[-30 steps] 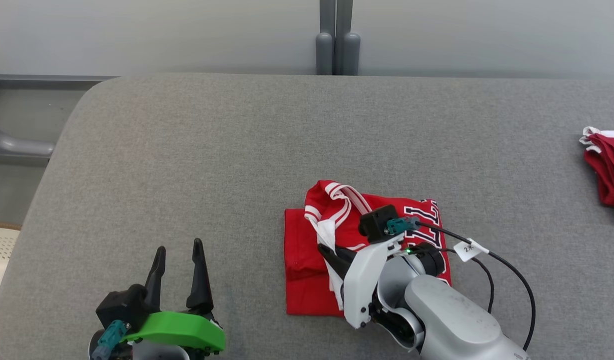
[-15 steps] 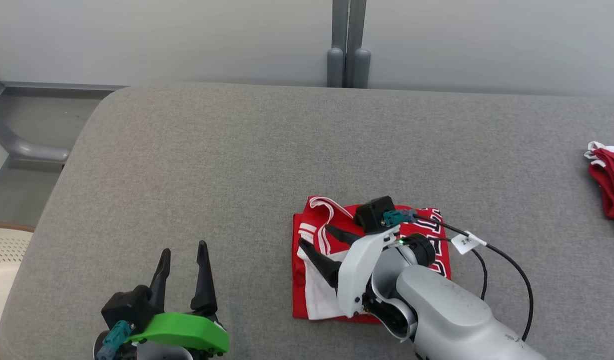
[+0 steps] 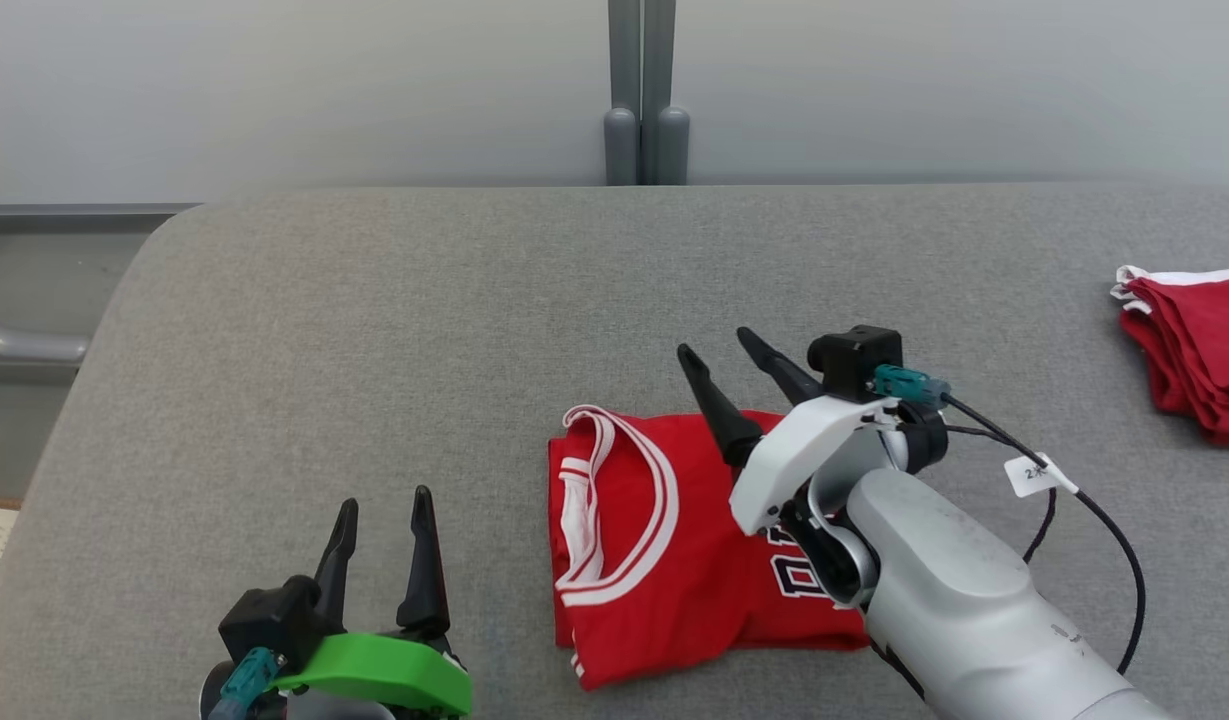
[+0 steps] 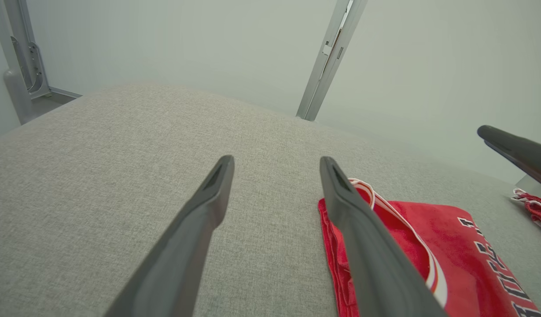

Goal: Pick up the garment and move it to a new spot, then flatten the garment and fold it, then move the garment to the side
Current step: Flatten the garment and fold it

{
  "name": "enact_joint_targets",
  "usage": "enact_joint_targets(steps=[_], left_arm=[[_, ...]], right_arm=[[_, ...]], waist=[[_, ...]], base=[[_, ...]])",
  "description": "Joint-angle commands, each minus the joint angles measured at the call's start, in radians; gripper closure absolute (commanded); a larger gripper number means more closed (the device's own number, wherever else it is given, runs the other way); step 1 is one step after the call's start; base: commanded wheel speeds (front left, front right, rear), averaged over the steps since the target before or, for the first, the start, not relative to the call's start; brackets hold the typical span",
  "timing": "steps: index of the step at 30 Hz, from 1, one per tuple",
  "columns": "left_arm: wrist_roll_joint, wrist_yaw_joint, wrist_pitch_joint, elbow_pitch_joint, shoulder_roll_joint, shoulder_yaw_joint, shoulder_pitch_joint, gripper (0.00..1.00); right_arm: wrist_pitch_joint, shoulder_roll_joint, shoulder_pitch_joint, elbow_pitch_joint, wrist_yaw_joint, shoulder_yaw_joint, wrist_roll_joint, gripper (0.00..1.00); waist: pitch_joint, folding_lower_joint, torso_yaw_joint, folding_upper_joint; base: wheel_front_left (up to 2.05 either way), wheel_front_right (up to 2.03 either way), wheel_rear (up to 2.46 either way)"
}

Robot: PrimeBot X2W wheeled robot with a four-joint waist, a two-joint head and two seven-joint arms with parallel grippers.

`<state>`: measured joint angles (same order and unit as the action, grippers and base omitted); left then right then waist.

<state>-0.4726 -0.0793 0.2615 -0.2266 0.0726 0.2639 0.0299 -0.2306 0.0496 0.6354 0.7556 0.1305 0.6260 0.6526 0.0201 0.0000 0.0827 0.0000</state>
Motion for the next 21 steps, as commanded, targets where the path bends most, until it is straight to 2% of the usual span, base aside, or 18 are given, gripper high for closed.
enact_joint_targets(steps=[1, 6, 12, 19, 20, 21], left_arm=[[0.016, -0.003, 0.004, 0.005, 0.005, -0.002, -0.017, 0.0], [0.016, -0.01, 0.002, 0.017, 0.013, -0.001, -0.028, 0.0], [0.014, -0.017, -0.001, 0.028, 0.019, 0.004, -0.043, 0.0], [0.009, -0.018, -0.011, 0.036, 0.022, 0.011, -0.045, 0.0], [0.008, -0.018, -0.01, 0.037, 0.023, 0.011, -0.044, 0.0], [0.007, -0.018, -0.011, 0.038, 0.024, 0.011, -0.042, 0.0]], right_arm=[[-0.013, 0.002, -0.023, 0.007, 0.0, -0.028, -0.024, 0.0], [-0.029, 0.002, -0.08, -0.006, 0.0, -0.15, -0.112, 0.0], [-0.034, 0.002, -0.182, -0.097, 0.0, -0.28, -0.23, 0.0], [-0.03, 0.002, -0.29, -0.199, 0.0, -0.312, -0.29, 0.0], [-0.027, 0.001, -0.301, -0.207, 0.0, -0.304, -0.296, 0.35], [-0.027, 0.001, -0.308, -0.213, 0.0, -0.294, -0.298, 0.51]], waist=[[-0.003, 0.0, -0.018, 0.0], [-0.007, 0.0, -0.044, 0.0], [-0.011, 0.0, -0.063, 0.0], [-0.01, 0.0, -0.056, 0.0], [-0.009, 0.0, -0.05, 0.0], [-0.008, 0.0, -0.044, 0.0]], base=[[0.0, 0.0, 0.0], [0.0, 0.0, 0.0], [0.0, 0.0, 0.0], [0.0, 0.0, 0.0], [0.0, 0.0, 0.0], [0.0, 0.0, 0.0]])
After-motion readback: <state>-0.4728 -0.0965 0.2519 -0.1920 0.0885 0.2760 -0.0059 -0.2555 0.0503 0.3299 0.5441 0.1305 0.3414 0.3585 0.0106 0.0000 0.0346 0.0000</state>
